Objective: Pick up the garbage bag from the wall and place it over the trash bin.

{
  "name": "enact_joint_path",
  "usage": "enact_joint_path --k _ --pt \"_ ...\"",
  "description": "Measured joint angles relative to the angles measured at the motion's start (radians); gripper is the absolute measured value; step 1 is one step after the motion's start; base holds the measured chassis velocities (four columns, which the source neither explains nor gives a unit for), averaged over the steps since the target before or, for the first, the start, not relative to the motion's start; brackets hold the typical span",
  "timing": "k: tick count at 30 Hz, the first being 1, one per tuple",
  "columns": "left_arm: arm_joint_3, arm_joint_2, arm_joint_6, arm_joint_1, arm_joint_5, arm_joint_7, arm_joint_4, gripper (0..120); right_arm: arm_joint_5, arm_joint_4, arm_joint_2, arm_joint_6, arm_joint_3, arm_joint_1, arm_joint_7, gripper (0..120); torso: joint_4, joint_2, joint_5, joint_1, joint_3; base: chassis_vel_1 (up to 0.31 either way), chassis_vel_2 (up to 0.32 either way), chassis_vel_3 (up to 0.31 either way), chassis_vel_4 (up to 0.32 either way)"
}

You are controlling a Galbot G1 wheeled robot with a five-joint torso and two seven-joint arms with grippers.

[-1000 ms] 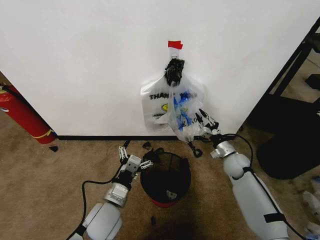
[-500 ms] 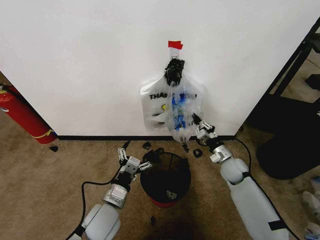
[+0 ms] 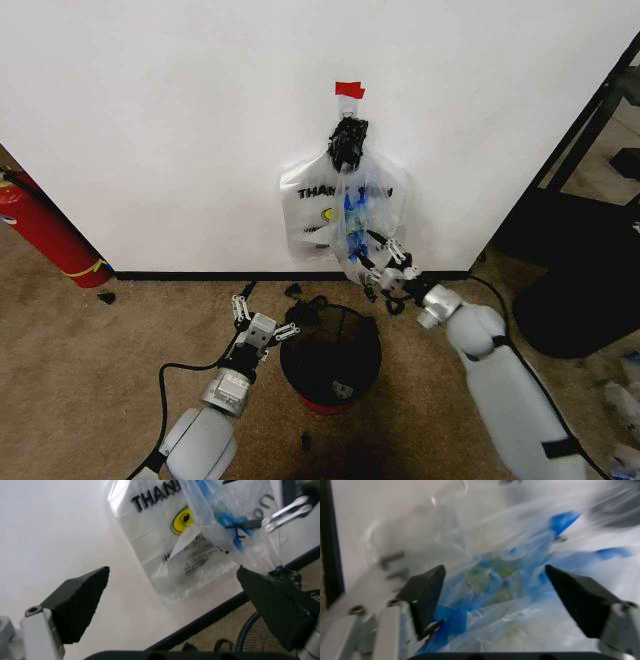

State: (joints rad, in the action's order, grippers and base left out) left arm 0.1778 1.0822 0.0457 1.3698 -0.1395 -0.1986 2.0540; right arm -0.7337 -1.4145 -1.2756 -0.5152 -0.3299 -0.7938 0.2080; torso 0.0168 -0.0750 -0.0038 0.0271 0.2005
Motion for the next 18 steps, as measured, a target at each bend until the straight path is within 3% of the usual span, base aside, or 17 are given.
enact_joint_path --k 4,10,18 --pt "0.002 0.0 0.0 -0.003 0.004 -0.004 0.0 100 -0.045 0.03 -0.015 0.03 0.003 0.031 -0.006 88 0.0001 0.0 -0.0001 0.0 0.0 0.0 0.0 0.0 0.0" --pt "-0.002 0.009 0.001 -0.011 0.012 -0.01 -0.01 100 -0.084 0.021 0.012 0.098 -0.017 0.011 -0.008 66 0.0007 0.0 0.0 0.0 0.0 0.0 0.0 0.0 0.0" --pt "-0.014 0.022 0.007 -0.016 0.002 -0.01 -0.024 100 -0.085 -0.003 0.047 0.126 -0.057 -0.018 -0.008 55 0.0005 0.0 -0.0001 0.0 0.0 0.0 0.0 0.0 0.0"
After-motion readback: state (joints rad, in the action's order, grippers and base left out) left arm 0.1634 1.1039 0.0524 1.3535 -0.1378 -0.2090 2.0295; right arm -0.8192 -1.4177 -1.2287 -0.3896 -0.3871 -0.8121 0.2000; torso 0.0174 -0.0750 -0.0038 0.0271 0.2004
